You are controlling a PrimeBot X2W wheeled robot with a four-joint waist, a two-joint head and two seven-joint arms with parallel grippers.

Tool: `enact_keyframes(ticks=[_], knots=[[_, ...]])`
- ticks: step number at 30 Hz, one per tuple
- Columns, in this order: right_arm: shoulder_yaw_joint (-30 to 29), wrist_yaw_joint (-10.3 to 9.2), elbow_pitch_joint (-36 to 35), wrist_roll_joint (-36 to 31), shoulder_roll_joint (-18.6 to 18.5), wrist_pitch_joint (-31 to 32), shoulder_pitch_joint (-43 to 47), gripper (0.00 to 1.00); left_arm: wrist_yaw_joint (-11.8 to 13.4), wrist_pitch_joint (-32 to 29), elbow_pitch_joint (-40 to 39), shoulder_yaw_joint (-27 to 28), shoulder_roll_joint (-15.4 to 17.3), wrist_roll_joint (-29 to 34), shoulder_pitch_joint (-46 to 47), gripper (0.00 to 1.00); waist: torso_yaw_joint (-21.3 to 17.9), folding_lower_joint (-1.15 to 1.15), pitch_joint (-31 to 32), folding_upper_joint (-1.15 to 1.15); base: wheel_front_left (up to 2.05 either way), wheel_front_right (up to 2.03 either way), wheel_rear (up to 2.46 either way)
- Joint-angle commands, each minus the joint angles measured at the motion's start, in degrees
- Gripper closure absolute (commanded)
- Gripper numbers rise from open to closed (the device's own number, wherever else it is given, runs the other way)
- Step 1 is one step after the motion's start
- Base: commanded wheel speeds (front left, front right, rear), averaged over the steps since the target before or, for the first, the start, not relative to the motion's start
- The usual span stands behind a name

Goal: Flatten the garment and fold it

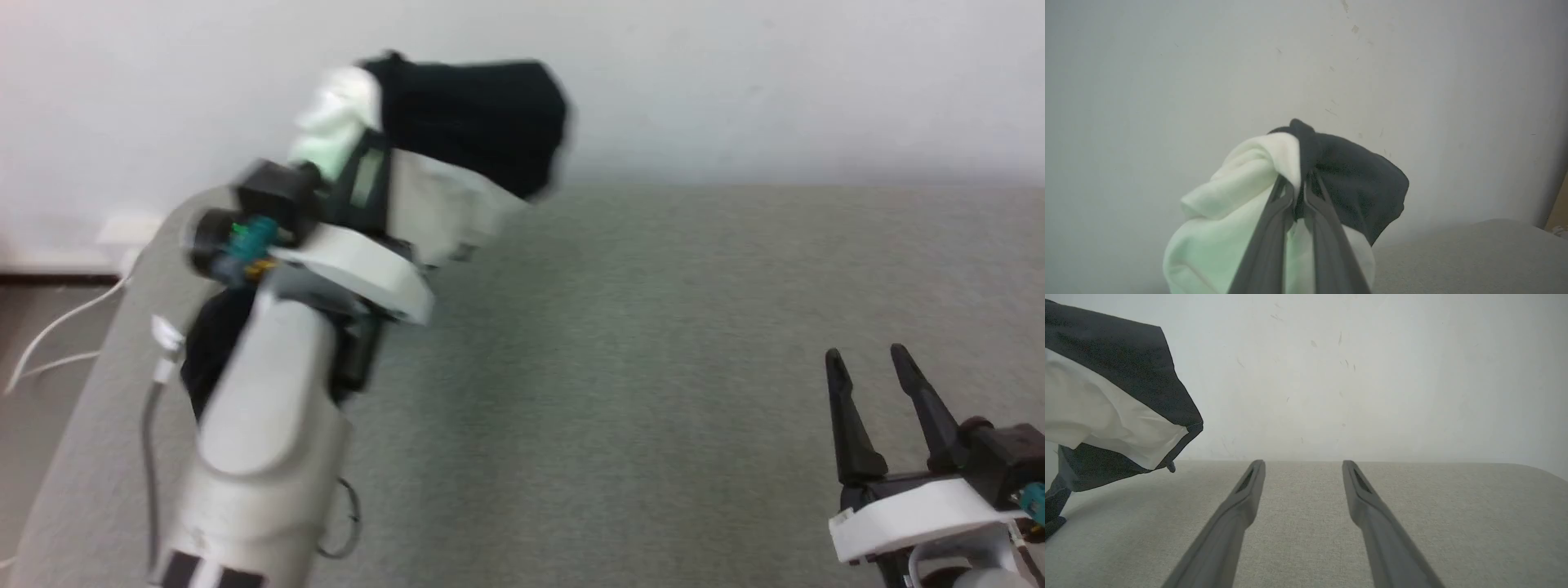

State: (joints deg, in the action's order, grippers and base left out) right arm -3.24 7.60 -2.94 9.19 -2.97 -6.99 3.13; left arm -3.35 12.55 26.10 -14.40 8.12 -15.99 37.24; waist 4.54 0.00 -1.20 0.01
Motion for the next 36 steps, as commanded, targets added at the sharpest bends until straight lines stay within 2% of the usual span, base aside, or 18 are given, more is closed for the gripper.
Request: enact_keyframes(ticks=[1,4,9,12,18,19,20,21,27,31,36], knots=[[-0.12,-0.11,-0.50,0.29,0.10,0.31,0.63,0.00,-0.30,-0.29,-1.77,-0.91,-0.89,-0.16,-1.27,1.00,-5.99,0.00,0.75,-0.01,0.00,0.00,0.00],[-0.64,-0.11,-1.29,0.38,0.10,0.82,1.07,0.00,-0.61,-1.90,-6.78,-4.48,-3.24,-0.97,-4.32,1.00,-8.45,0.00,0.08,-0.01,0.00,0.00,0.00],[-0.67,-0.11,-2.28,0.52,0.10,1.42,1.26,0.00,0.19,-5.25,-10.49,-9.56,-4.63,-3.30,-11.89,1.00,-11.52,0.00,-1.53,-0.01,0.00,0.00,0.00],[-0.07,-0.11,-2.40,0.83,0.10,1.53,1.06,0.00,2.03,-6.93,-8.31,-11.72,-4.87,-4.24,-17.81,1.00,-12.86,0.00,-2.63,-0.01,0.00,0.00,0.00],[1.02,-0.11,-1.85,1.42,0.10,1.37,0.81,0.00,3.45,-7.60,-1.00,-13.79,-4.86,-5.10,-25.36,1.00,-13.35,0.00,-3.53,-0.01,0.00,0.00,0.00],[1.25,-0.11,-1.76,1.47,0.10,1.38,0.71,0.00,3.52,-7.25,-0.37,-13.78,-4.88,-5.42,-26.02,0.88,-13.22,0.00,-3.49,-0.01,0.00,0.00,0.00],[1.37,-0.11,-1.69,1.40,0.10,1.38,0.65,0.00,3.56,-6.77,0.08,-13.90,-4.89,-5.52,-26.47,0.13,-12.93,0.00,-3.34,-0.01,0.00,0.00,0.00],[1.45,-0.11,-1.63,1.37,0.10,1.40,0.70,0.00,3.56,-6.21,0.28,-14.13,-4.91,-5.54,-26.85,0.00,-12.65,0.00,-3.11,-0.01,0.00,0.00,0.00],[1.55,-0.11,-1.74,1.05,0.10,1.64,1.29,0.00,3.06,-0.10,-3.15,-14.07,-5.06,-6.48,-27.29,0.00,-10.73,0.00,-1.45,-0.01,0.00,0.00,0.00],[1.17,-0.11,-2.20,0.71,0.10,2.08,2.08,0.00,3.99,2.06,-8.75,-12.48,-5.13,-6.50,-27.33,0.00,-9.00,0.00,-0.12,-0.01,0.00,0.00,0.00],[0.81,-0.11,-2.76,0.41,0.10,2.68,2.94,0.00,6.16,2.41,-15.74,-7.09,-4.99,-5.09,-28.75,0.00,-7.16,0.00,1.12,-0.01,0.00,0.00,0.00]])
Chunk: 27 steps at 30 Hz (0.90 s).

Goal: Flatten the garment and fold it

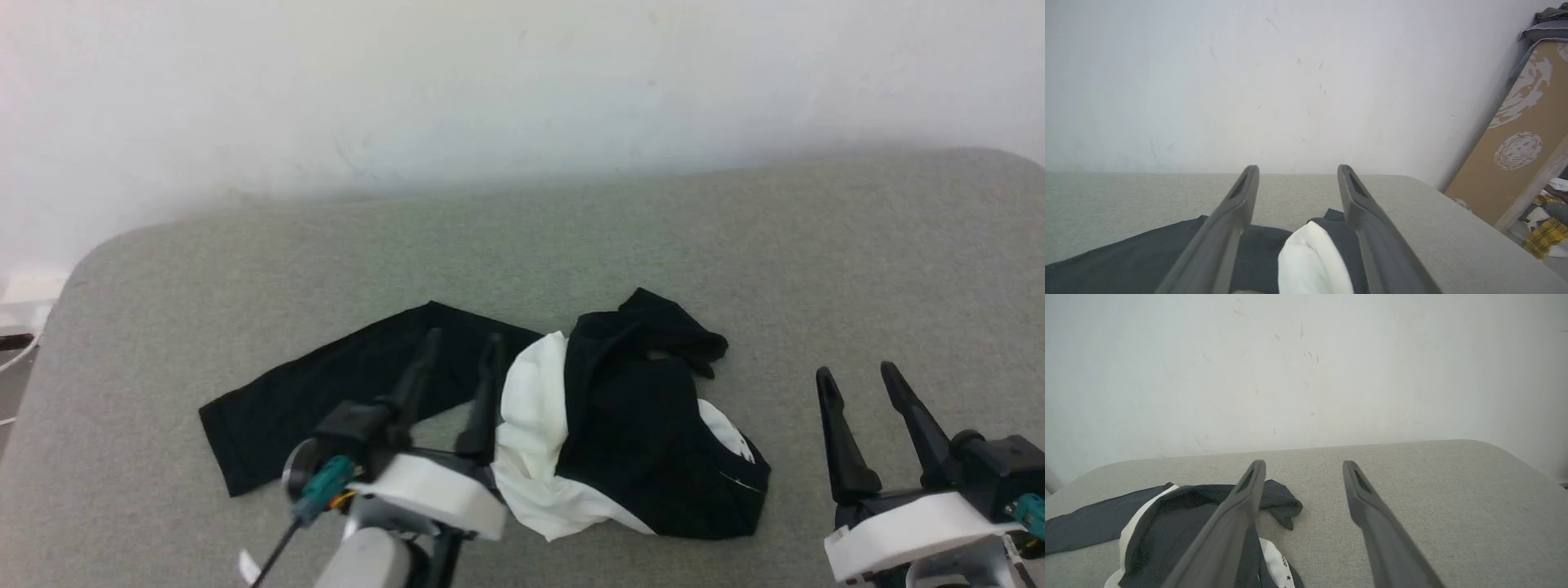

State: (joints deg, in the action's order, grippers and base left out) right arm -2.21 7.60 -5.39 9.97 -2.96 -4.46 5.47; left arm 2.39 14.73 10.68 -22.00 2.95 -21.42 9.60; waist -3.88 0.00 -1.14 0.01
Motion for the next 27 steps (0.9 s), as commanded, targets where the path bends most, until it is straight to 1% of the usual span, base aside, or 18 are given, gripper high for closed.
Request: enact_keyframes(ticks=[1,4,9,13,17,22,27], knots=[[-0.29,-0.11,-0.41,-0.40,0.08,0.25,0.75,0.00,0.89,0.24,-1.14,1.78,0.50,0.82,-1.76,0.00,1.51,0.00,1.14,-0.01,0.00,0.00,0.00],[-0.38,-0.11,-0.61,-0.57,0.08,0.58,1.10,0.00,2.23,0.25,-2.77,6.04,1.68,2.06,-3.59,0.00,2.25,0.00,1.40,-0.01,0.00,0.00,0.00],[-0.16,-0.11,-0.80,-0.79,0.08,1.06,1.28,0.00,3.50,0.26,-3.39,11.86,3.66,3.11,-6.80,0.00,2.99,0.00,1.29,-0.01,0.00,0.00,0.00],[-0.42,-0.11,-0.43,-0.80,0.08,1.51,1.33,0.00,4.32,0.26,-2.66,14.51,4.90,3.41,-8.50,0.00,3.81,0.00,0.95,-0.01,0.00,0.00,0.00],[-1.12,-0.11,1.70,-0.67,0.08,2.36,0.55,0.00,4.25,0.26,-2.01,15.53,5.24,3.14,-8.75,0.00,4.65,0.00,0.34,-0.01,0.00,0.00,0.00],[-2.65,-0.11,8.52,-2.13,0.08,4.45,-4.90,0.00,4.08,0.27,-1.73,15.35,4.86,3.09,-7.74,0.00,5.47,0.00,-1.54,-0.01,0.00,0.00,0.00],[-2.10,-0.11,21.34,-2.89,0.08,9.70,-15.67,0.00,3.65,0.27,-1.74,14.90,3.98,3.17,-5.79,0.00,6.60,0.00,-3.65,-0.01,0.00,0.00,0.00]])
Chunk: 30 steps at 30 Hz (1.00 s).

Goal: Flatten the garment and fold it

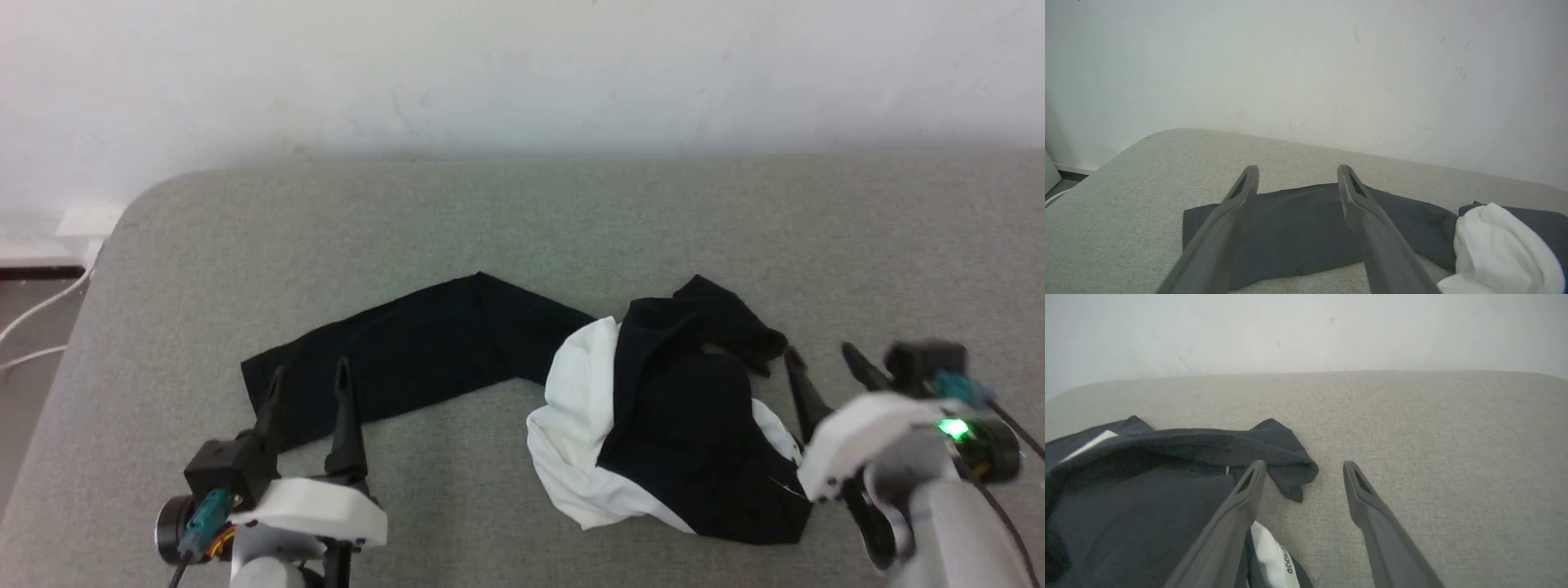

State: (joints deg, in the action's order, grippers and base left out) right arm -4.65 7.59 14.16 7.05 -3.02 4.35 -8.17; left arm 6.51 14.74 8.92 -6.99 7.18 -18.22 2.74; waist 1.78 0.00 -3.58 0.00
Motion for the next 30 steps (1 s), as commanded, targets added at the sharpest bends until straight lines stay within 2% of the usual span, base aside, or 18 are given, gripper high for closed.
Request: enact_keyframes(ticks=[1,9,17,18,19,20,22,26,30], knots=[[0.70,-0.10,4.85,0.04,0.13,2.42,-4.45,0.00,-0.63,0.26,0.07,-0.25,-0.45,0.02,1.50,0.00,1.23,0.00,-1.60,0.00,0.00,0.00,0.00],[3.14,-0.10,24.79,0.72,-2.32,11.66,-20.73,0.00,-1.97,0.26,0.36,-1.36,-2.04,0.57,4.23,0.00,3.92,0.00,-4.46,0.00,0.00,0.00,0.00],[5.46,-0.10,39.85,0.65,-4.46,16.98,-28.28,0.00,-3.04,0.26,0.94,-1.20,-3.04,1.09,5.60,0.00,5.25,0.00,-6.24,0.00,0.00,0.00,0.00],[5.82,-0.10,41.45,1.00,-4.48,17.79,-28.60,0.54,-3.12,0.26,0.98,-1.09,-3.13,1.16,5.67,0.00,5.31,0.00,-6.32,0.00,0.00,0.00,0.00],[6.18,-0.10,42.88,1.75,-4.29,18.62,-28.86,0.91,-3.17,0.26,1.03,-0.96,-3.21,1.24,5.68,0.00,5.32,0.00,-6.30,0.00,0.00,0.00,0.00],[6.54,-0.10,43.90,2.50,-4.15,19.01,-29.14,1.00,-3.22,0.26,1.09,-0.83,-3.28,1.31,5.64,0.00,5.28,0.00,-6.25,0.00,0.00,0.00,0.00],[7.49,-0.10,44.49,3.59,-4.20,17.65,-29.79,1.00,-3.26,0.26,1.16,-0.42,-3.40,1.41,5.45,0.00,4.97,0.00,-6.02,0.00,0.00,0.00,0.00],[7.80,-0.10,42.47,4.87,-6.51,10.17,-30.96,1.00,-3.35,0.26,1.43,0.12,-3.61,1.57,4.93,0.00,4.20,0.00,-4.95,0.00,0.00,0.00,0.00],[3.45,-0.10,38.89,4.85,-10.75,2.84,-30.81,1.00,-3.39,0.26,1.63,0.63,-3.75,1.75,4.14,0.00,3.11,0.00,-3.43,0.00,0.00,0.00,0.00]])
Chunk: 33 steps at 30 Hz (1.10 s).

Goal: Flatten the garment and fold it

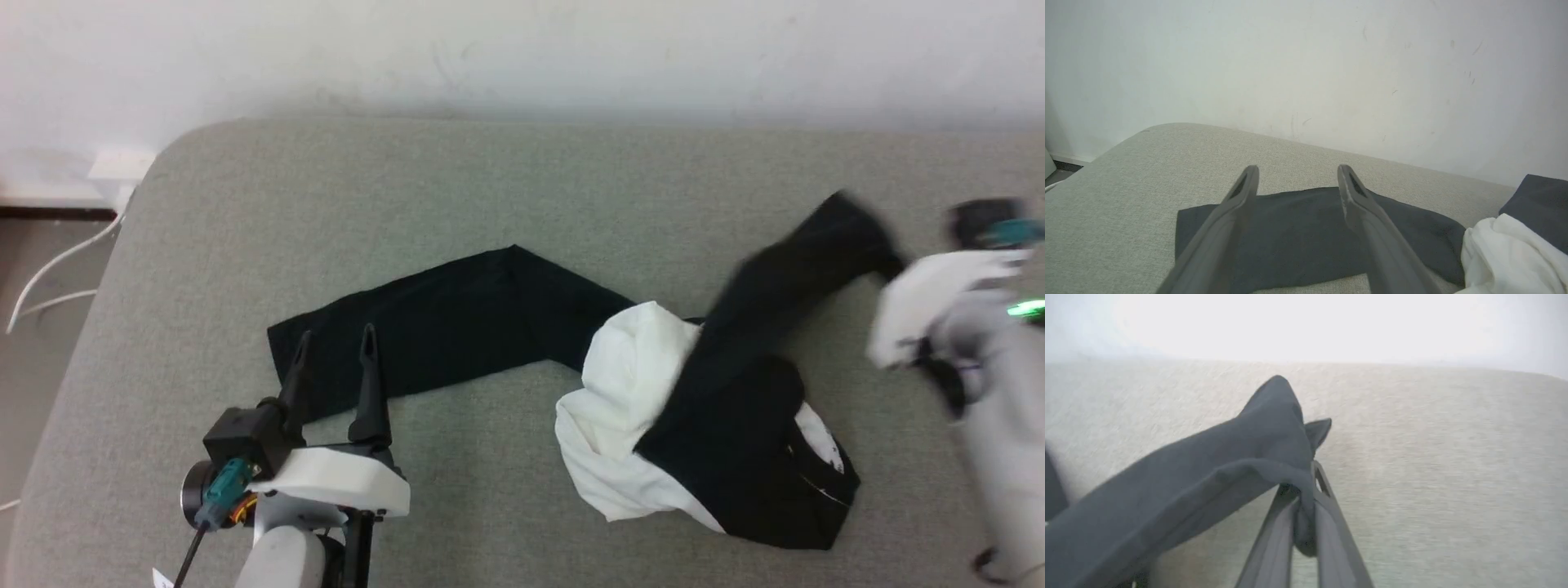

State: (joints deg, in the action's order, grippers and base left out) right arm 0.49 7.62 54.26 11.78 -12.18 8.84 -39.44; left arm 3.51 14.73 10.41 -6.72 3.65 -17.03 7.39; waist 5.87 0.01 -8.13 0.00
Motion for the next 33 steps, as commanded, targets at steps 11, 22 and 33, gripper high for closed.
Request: enact_keyframes(ticks=[11,22,33], knots=[[-27.20,-0.13,-6.09,-6.17,-9.94,-1.94,16.16,1.00,0.07,0.27,-0.44,0.84,-0.46,0.95,-2.77,0.00,-3.36,-0.01,3.14,0.00,0.00,0.00,0.00],[-52.65,-0.13,-6.85,-17.32,-2.74,-6.70,27.39,0.00,0.15,0.27,0.26,1.29,-0.47,0.81,-3.06,0.00,-2.71,-0.01,2.96,0.00,0.00,0.00,0.00],[-43.69,-0.13,-26.47,-17.28,6.41,-22.12,29.95,0.00,0.33,0.22,1.92,2.03,0.43,0.75,-4.80,0.00,-3.89,-0.01,5.67,0.00,0.00,0.00,0.00]])
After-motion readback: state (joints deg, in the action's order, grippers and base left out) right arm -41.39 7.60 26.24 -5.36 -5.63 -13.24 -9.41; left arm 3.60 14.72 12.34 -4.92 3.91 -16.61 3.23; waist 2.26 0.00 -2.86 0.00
